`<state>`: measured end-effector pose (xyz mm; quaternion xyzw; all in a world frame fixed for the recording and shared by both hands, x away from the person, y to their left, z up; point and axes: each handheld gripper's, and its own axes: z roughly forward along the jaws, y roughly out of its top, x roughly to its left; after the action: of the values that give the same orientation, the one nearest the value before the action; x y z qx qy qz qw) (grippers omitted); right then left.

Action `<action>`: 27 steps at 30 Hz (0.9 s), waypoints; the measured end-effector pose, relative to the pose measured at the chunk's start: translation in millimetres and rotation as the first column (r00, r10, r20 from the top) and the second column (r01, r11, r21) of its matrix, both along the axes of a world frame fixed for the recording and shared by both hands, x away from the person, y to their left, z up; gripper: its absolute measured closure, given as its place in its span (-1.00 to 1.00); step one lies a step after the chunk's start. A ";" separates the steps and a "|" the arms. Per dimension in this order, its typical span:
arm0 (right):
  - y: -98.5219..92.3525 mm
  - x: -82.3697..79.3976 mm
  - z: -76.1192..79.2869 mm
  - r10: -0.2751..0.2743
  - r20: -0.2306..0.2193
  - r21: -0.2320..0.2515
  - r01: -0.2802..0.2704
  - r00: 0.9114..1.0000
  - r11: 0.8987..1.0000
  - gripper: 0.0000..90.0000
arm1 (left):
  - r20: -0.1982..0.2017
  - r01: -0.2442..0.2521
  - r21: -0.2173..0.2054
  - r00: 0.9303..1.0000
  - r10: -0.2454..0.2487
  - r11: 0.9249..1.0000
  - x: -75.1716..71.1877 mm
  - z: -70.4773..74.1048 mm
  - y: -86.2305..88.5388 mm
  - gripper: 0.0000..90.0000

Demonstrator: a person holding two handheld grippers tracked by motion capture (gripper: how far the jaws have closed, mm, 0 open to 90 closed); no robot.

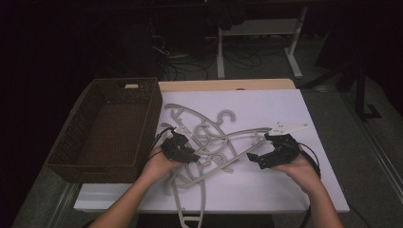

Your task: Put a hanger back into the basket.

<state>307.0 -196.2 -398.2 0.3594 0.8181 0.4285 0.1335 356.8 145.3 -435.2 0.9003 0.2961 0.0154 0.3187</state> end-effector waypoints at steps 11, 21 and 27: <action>1.9 0.0 -0.6 0.004 -0.002 -0.004 -0.004 1.000 1.000 -1.00 | -0.008 0.014 0.034 1.000 -0.014 0.999 -7.2 -1.7 -3.0 0.42; 2.2 -0.1 -0.7 0.004 -0.003 -0.006 -0.004 1.000 1.000 -1.00 | 0.021 0.023 0.095 0.999 -0.025 0.995 -14.8 -3.4 -8.1 0.53; 2.3 -0.2 -0.4 0.003 -0.001 -0.002 -0.003 1.000 1.000 -1.00 | 0.012 0.024 0.104 1.000 -0.025 0.994 -17.7 -6.0 -8.3 0.68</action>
<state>306.9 -193.9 -398.6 0.3581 0.8193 0.4277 0.1327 339.1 137.0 -441.2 0.9192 0.2817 0.0327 0.2733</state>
